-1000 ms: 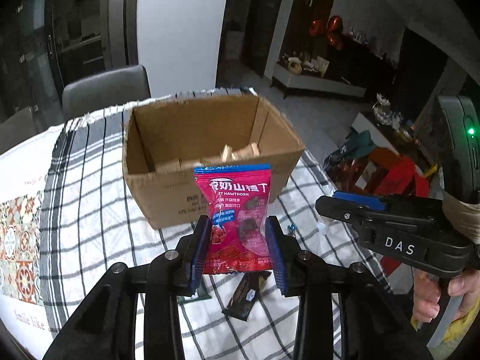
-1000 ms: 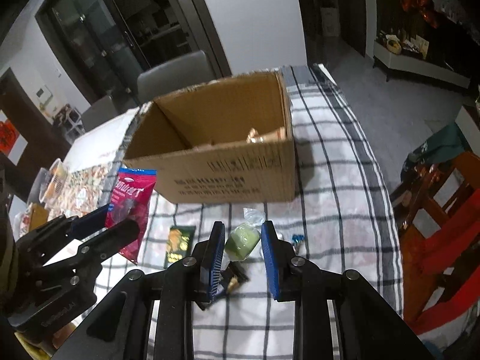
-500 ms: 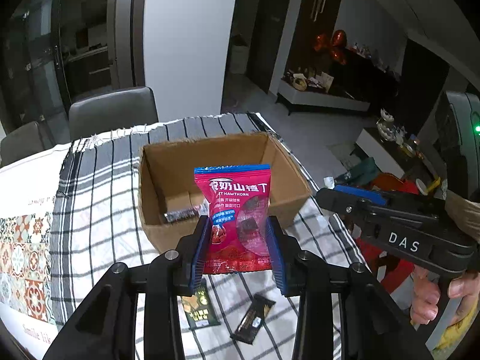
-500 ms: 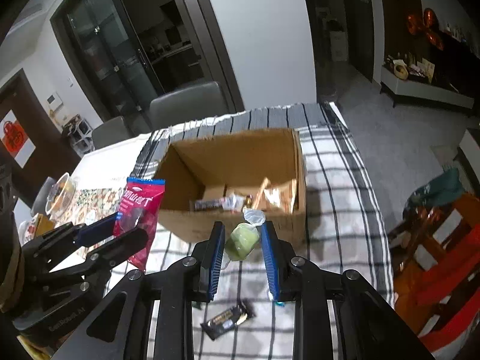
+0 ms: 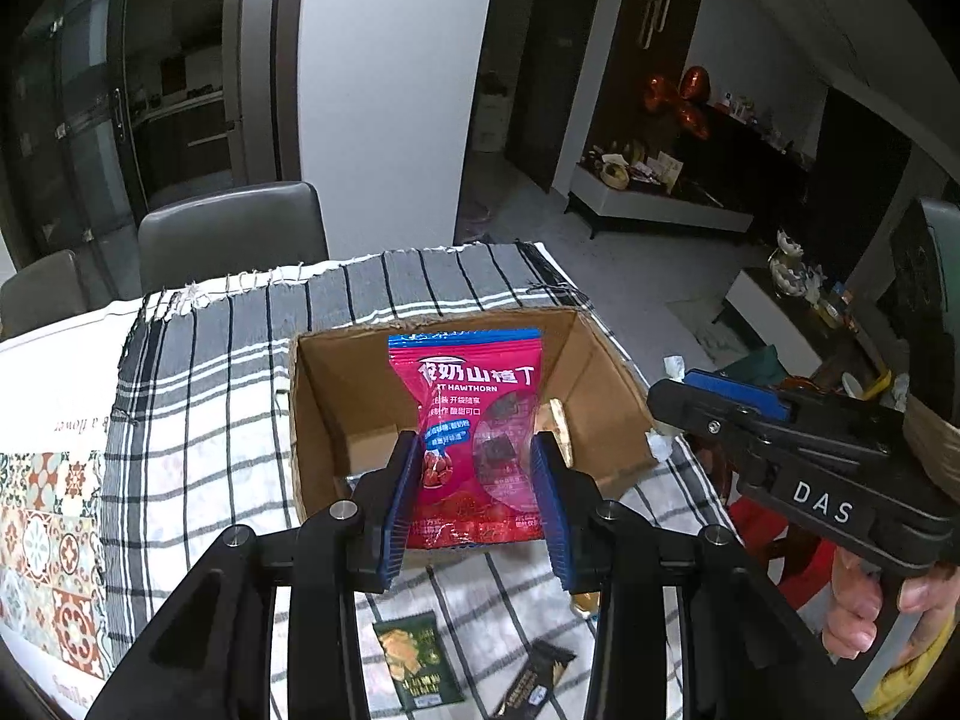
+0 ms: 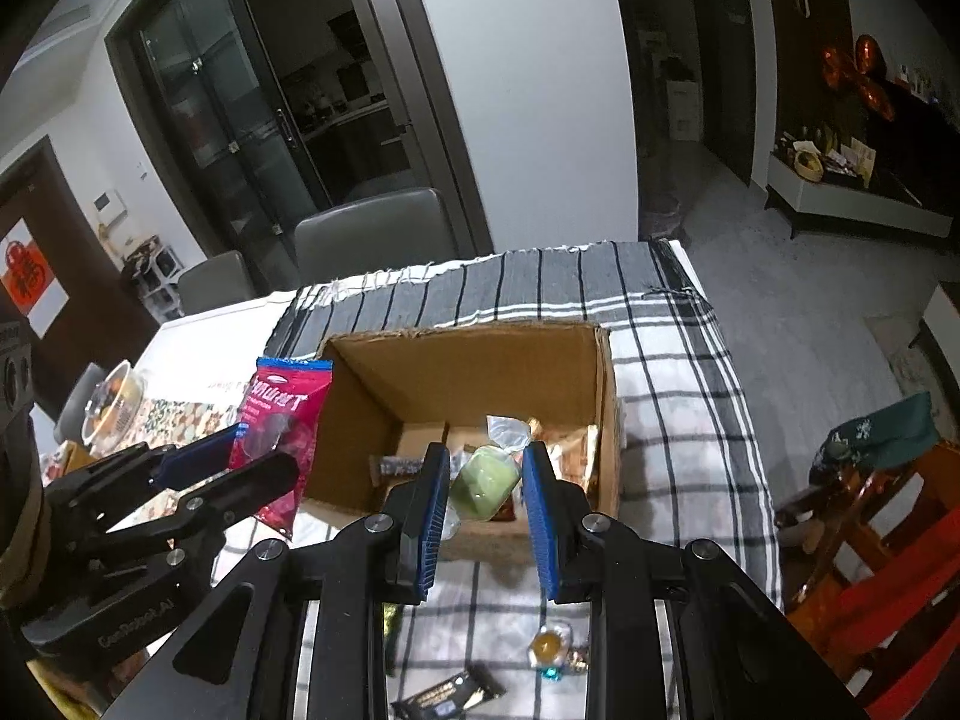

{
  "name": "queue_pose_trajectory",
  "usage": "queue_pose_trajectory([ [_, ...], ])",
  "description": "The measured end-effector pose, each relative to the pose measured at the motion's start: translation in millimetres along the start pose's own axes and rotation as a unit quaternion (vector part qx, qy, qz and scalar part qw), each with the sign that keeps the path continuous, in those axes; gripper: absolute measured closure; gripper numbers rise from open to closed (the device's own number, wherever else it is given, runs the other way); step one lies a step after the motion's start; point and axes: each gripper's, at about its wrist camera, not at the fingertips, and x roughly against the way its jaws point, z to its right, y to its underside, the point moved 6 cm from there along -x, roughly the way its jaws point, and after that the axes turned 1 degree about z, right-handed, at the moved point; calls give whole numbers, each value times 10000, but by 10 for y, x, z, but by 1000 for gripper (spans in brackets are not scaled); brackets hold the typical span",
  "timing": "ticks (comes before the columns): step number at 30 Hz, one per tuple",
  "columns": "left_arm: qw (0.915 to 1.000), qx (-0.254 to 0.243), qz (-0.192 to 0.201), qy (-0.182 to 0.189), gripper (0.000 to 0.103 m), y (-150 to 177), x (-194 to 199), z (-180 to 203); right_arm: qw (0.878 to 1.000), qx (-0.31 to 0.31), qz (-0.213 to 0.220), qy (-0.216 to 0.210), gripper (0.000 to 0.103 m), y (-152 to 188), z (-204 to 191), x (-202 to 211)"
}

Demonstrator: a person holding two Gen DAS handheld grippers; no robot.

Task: Organize snacks
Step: 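Carry the bag and candy over the box and open both grippers, then move both grippers back to the green cracker packet and gold candy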

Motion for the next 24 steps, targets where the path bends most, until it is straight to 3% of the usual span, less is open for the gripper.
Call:
queue_pose_trajectory([
  [4, 10000, 31, -27, -56, 66, -54, -105, -56, 10000, 35, 2, 54, 76, -41, 20, -90],
  [6, 9999, 83, -28, -108, 56, -81, -147, -93, 9999, 54, -3, 120, 76, -65, 34, -131],
  [9, 9997, 142, -34, -185, 49, -76, -150, -132, 9998, 20, -75, 166, 65, -60, 55, -166],
  [24, 9986, -8, 46, -529, 49, 339, 203, -46, 9993, 133, -284, 184, 65, 365, 11, 31],
])
